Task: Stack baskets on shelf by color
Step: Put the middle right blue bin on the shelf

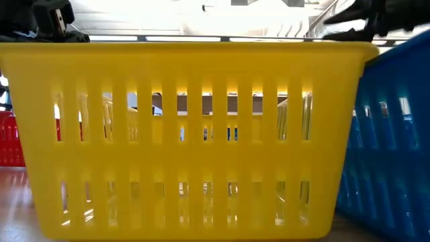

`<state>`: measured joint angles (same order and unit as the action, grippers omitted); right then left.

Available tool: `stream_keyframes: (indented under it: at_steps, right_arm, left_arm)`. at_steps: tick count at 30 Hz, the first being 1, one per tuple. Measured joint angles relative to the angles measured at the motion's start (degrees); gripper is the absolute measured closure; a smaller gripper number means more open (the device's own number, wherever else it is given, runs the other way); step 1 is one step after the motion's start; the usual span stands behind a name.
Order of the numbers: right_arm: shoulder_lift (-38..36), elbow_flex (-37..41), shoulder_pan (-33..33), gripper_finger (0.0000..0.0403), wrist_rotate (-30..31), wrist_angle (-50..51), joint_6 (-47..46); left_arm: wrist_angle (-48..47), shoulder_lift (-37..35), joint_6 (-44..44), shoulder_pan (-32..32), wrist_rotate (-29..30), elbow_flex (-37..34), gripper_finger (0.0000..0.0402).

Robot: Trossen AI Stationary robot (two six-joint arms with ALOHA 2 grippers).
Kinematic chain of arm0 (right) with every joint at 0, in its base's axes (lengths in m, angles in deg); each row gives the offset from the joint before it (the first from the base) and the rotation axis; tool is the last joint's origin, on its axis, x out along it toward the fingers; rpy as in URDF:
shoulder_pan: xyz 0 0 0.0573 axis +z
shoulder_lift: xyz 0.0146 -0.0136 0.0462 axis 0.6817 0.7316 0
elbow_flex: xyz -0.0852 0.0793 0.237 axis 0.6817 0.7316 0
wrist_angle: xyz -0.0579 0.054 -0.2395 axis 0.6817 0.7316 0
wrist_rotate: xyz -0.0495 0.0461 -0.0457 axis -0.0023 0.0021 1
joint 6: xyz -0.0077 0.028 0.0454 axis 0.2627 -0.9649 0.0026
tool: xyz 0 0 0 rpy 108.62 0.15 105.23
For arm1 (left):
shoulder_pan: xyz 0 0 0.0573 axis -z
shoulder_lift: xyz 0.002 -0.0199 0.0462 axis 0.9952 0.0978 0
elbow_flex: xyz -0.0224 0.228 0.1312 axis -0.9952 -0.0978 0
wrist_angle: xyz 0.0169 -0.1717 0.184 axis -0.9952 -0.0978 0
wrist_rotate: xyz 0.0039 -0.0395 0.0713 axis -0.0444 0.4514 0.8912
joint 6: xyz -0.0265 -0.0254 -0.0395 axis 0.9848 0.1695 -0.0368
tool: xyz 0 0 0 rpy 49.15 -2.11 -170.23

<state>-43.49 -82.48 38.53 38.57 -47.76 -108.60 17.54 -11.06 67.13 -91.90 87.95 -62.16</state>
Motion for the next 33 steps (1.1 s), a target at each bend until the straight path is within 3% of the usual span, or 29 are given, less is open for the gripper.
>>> stream_keyframes:
  at_steps: [6, 10, 16, 22, 27, 33]
  right_arm:
    - [4.25, -14.73, 0.00, 0.0279, -3.39, 24.32, -0.09]
    - [8.91, -20.65, 0.00, 0.0279, -7.19, 34.52, -0.29]
    - [16.53, -26.36, 0.23, 0.0279, -15.42, 42.87, -0.20]
    - [23.34, -28.50, 4.68, 0.0279, -18.09, 50.61, 0.10]
    - [28.17, -28.01, 9.38, 0.0279, -22.44, 52.17, 0.14]
    - [33.67, -28.01, 13.93, 0.0279, -22.77, 51.38, 0.30]
  left_arm:
    - [0.00, -0.01, 0.00, 0.00, 0.00, 0.00, 0.0322]
    - [0.00, -0.02, -0.02, 0.00, 0.00, 0.00, 0.0322]
    - [0.00, -0.02, -0.03, 0.00, 0.00, 0.00, 0.0322]
    - [-0.31, -0.02, -0.04, 0.00, 0.00, 0.00, 0.0322]
    - [-1.68, 0.00, -0.05, -0.01, 0.02, 0.00, 0.0322]
    - [-3.11, 0.00, -0.07, 0.00, 0.00, 0.00, 0.0322]
